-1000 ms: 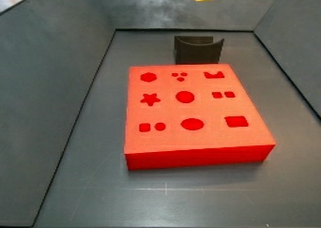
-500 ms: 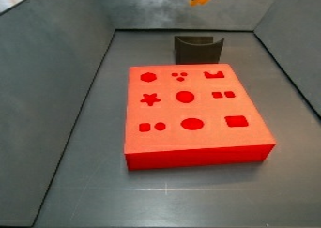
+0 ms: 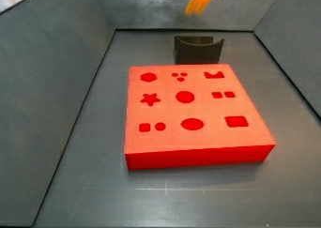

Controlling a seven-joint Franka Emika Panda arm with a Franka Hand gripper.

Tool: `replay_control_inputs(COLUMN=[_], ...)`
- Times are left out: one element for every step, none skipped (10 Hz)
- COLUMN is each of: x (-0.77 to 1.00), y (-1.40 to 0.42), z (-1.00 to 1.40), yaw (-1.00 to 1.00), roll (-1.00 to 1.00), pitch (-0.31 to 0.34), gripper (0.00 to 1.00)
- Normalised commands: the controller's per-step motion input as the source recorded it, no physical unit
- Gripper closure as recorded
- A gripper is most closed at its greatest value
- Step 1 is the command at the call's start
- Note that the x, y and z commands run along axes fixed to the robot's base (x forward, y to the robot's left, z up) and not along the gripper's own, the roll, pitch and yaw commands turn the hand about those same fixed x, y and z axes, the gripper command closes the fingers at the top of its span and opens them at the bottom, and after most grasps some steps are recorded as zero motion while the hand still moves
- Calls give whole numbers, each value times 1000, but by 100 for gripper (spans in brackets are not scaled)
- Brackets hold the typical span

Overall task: Pick up the square-circle object. Move up. Place the square-circle object on the fixture. Regrasp the square-circle object. Move to above the board. Insert the square-circle object.
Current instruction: Place the square-circle object on the fixture.

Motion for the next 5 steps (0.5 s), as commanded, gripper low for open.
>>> replay_control_inputs(x=[89,89,83,64,62], y=[48,45,31,39,42], z=[-24,-21,-10,-12,-9], yaw=[-283,-296,-290,-271,-243], roll=[-526,-355,-249,-180,-152], pitch=[214,153,82,8,-25], gripper=[100,100,100,100,100])
